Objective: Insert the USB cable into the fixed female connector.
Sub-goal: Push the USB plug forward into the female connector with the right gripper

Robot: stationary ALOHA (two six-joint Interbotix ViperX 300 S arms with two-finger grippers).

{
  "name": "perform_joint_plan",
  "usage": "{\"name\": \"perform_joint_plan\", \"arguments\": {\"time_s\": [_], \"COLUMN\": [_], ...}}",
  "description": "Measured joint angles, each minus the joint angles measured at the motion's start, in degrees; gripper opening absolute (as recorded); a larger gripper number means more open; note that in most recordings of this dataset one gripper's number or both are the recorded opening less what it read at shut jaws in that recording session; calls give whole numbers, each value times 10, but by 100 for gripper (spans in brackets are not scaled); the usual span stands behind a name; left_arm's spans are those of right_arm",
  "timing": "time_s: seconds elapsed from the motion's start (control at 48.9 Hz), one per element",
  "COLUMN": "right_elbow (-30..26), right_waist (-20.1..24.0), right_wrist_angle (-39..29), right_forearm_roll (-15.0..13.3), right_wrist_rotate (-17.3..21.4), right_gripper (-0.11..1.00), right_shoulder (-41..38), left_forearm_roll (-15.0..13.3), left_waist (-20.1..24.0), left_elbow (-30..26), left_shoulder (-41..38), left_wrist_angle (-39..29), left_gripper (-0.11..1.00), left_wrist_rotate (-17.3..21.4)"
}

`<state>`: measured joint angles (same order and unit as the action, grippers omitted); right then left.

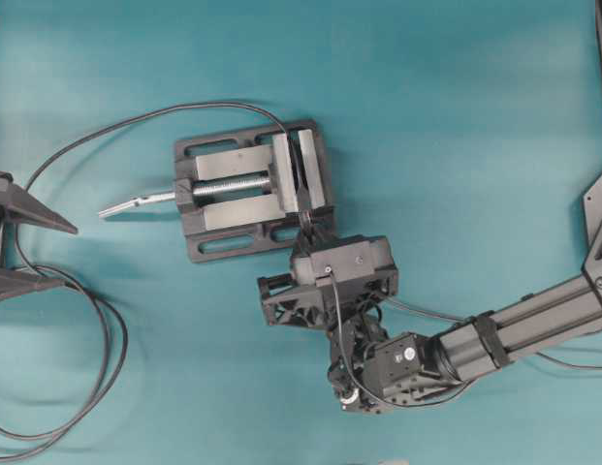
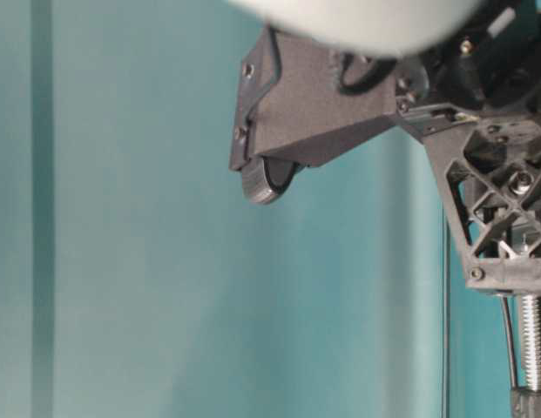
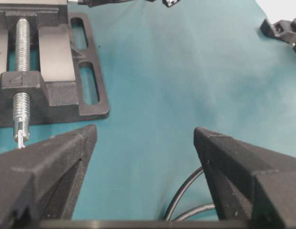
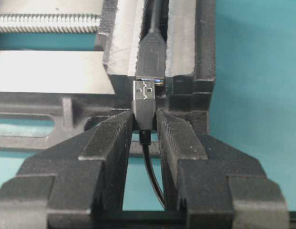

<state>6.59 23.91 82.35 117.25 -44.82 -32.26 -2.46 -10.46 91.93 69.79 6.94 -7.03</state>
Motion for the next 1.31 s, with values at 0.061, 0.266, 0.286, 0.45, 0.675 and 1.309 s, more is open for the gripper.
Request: {"name": "perform_joint_plan", "arguments": {"time_s": [0.061,0.266,0.286,0.45,0.675,1.309], "right_elbow": [0,0,0,4,8,8], "right_waist": [0,0,0,1,-2,-13], "right_wrist_angle": [0,4,5,11,11,10], "right_forearm_roll": [0,1,1,1,2,1], "right_wrist_rotate": [1,1,1,2,5,-2], "right_gripper": [21,21,21,21,21,21], "right_shoulder": [0,0,0,0,0,0], "left_forearm_roll": [0,0,0,0,0,0], "left_waist": [0,0,0,0,0,0], "left_elbow": [0,0,0,0,0,0], "left_shoulder": [0,0,0,0,0,0], "left_wrist_angle": [0,0,0,0,1,0], "left_gripper": [99,99,99,99,99,99], "left_wrist_rotate": [0,0,0,0,0,0]}}
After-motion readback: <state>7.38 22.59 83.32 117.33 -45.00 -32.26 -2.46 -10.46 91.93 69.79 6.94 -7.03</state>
